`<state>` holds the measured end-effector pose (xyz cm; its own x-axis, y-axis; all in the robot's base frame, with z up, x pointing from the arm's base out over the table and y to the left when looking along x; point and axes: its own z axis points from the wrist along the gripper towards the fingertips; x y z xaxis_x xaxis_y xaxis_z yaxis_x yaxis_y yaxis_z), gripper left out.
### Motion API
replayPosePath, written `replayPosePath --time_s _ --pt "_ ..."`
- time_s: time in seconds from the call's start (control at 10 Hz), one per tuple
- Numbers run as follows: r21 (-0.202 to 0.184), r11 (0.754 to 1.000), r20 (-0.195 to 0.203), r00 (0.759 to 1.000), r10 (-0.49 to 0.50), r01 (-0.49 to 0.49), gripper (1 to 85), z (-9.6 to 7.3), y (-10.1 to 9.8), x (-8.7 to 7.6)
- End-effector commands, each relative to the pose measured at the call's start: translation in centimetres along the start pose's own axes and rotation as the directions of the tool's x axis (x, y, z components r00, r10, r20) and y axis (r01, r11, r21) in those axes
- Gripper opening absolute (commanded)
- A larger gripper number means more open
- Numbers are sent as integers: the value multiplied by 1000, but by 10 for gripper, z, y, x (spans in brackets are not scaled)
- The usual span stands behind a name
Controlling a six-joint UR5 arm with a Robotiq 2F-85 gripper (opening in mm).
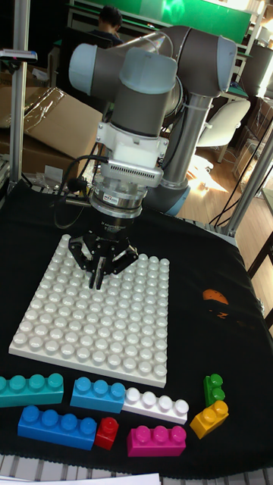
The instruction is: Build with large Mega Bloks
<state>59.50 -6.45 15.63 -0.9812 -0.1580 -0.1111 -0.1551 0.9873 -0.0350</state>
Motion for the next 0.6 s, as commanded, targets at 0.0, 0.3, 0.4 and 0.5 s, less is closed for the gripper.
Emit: replayPosePath --time_s 0.0,0.3,0.4,0.5 --pt "-21 980 -19 980 -197 196 480 15 -34 -13" --pt "24 935 -16 935 -354 354 560 38 -84 -33" --pt "43 919 -29 920 -391 392 560 42 -97 -35" --pt "60 898 -42 900 -433 435 573 44 -108 -37"
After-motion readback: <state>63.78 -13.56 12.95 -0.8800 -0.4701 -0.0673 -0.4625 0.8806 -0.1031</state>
